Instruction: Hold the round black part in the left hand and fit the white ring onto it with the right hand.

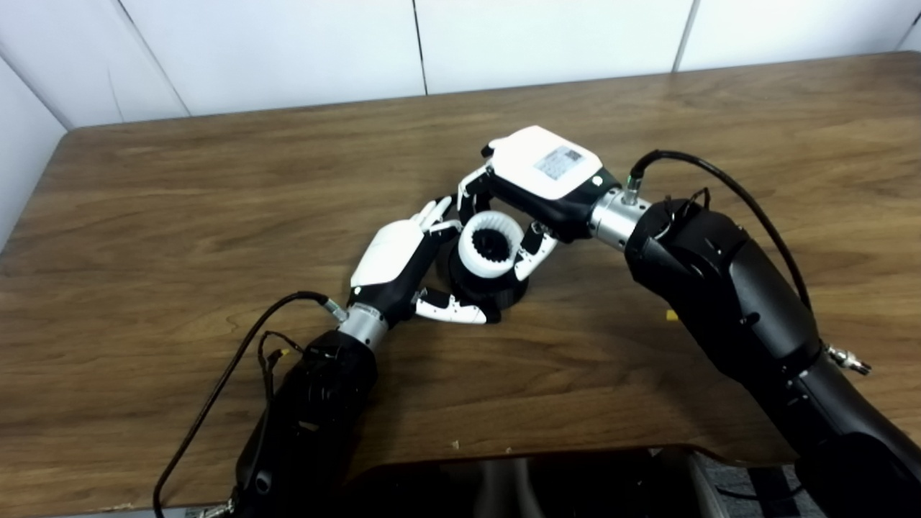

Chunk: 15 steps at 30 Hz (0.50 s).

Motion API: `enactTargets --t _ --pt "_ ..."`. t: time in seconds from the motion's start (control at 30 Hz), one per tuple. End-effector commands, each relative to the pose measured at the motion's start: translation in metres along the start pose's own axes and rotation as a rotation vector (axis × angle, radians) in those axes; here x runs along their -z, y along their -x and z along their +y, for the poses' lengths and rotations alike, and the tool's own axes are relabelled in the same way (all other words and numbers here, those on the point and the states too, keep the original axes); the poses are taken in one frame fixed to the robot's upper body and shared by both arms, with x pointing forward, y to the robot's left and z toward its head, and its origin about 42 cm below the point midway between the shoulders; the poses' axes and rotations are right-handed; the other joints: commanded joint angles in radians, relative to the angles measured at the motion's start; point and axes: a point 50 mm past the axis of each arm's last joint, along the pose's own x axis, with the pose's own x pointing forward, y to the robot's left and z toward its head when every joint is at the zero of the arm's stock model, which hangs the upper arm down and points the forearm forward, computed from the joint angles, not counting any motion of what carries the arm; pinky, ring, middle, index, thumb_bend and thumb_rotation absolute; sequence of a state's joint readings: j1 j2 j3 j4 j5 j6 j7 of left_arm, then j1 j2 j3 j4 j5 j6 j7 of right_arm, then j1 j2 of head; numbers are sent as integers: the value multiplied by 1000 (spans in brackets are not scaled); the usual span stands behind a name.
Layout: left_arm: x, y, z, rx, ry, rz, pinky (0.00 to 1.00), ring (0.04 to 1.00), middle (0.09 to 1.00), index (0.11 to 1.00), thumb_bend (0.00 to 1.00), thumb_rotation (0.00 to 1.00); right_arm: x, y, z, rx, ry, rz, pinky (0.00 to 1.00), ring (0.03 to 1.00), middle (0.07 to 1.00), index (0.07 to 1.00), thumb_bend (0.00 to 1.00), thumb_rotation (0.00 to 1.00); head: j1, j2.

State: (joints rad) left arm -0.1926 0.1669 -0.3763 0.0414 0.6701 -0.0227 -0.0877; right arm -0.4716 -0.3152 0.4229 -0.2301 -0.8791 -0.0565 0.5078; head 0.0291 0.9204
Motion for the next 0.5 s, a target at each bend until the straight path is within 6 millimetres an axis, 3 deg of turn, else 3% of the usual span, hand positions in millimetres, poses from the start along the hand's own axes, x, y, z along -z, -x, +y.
enactTargets --t 0.0,0.07,0.17,0.2,0.23,0.47 --pt "-9 -4 1 18 -5 -42 953 1000 1000 689 1000 412 -3 -2 -9 8 34 -19 882 653 478 515 523 15 0 2" --pt "-9 -4 1 20 -7 -40 951 1000 1000 685 1000 418 -3 -1 -9 -6 46 -16 878 663 553 502 519 117 -2 3" --pt "-9 -4 2 20 4 -41 961 1000 1000 677 1000 401 -3 0 -9 -32 61 -2 875 685 625 498 517 161 -2 4" --pt "-9 -4 2 20 6 -42 965 1000 1000 677 1000 398 -3 0 -9 -36 63 1 869 693 647 600 706 282 -2 4" --pt "-9 -4 2 19 6 -43 965 1000 1000 677 1000 397 -3 1 -10 -41 65 3 870 698 659 636 771 326 -3 4" --pt "-10 -4 1 24 8 -41 968 1000 1000 686 1000 387 -3 3 -11 -59 68 11 889 720 717 692 863 387 -3 4"
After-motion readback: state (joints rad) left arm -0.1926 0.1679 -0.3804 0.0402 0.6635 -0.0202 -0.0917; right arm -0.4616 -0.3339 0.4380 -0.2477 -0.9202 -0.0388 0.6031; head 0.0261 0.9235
